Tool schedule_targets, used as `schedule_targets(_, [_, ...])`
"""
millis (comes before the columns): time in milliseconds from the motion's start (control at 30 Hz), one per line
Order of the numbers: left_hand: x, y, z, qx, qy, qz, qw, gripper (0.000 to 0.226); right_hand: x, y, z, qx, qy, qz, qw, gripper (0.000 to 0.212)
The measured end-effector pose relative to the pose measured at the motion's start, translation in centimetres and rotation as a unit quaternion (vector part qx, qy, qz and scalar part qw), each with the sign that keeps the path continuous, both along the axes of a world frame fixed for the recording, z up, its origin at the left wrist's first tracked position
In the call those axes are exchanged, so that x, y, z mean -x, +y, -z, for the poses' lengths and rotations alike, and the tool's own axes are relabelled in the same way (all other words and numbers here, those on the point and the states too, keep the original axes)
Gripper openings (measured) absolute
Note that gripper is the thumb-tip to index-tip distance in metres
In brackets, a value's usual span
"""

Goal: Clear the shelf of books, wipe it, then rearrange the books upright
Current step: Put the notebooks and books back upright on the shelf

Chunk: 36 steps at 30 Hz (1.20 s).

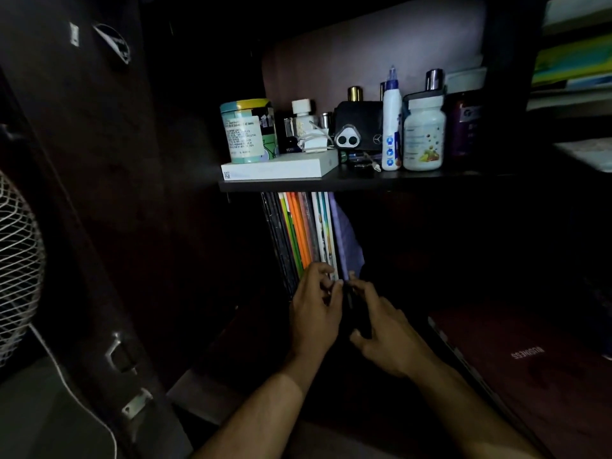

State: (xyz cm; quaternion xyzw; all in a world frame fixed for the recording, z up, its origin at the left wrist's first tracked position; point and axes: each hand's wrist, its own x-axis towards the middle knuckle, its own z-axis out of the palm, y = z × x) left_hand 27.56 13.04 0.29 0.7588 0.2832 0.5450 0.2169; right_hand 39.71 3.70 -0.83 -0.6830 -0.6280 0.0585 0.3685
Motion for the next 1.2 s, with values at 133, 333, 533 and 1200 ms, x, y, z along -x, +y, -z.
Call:
schedule_targets(133, [0.4, -0.6, -0.3, 0.001, 0.041, 0.012, 0.999, 0.014, 0.2, -0.5, 0.1, -0.017, -0.006, 0.027, 0.999, 0.082])
schedule_targets(333, [1.7, -3.6, -0.7, 0.047, 0.158, 0.113, 0.980, 0.014, 2.3, -5.3, -0.7, -0.010, -0.020, 0.061, 0.998, 0.063])
schedule_targets(533, [2.9, -11.4, 0.1, 0.192, 0.216, 0.229, 0.930, 0.025, 6.6, -15.5, -1.1, -0.013, 0.067, 0.108, 0.992, 0.055])
schedule_targets(1200, [1.3, -55.6, -4.7, 0.111, 0.255, 0.695, 0.663, 0.027, 18.3, -62.0, -7.0, -0.122, 0.140, 0.504, 0.843, 0.040])
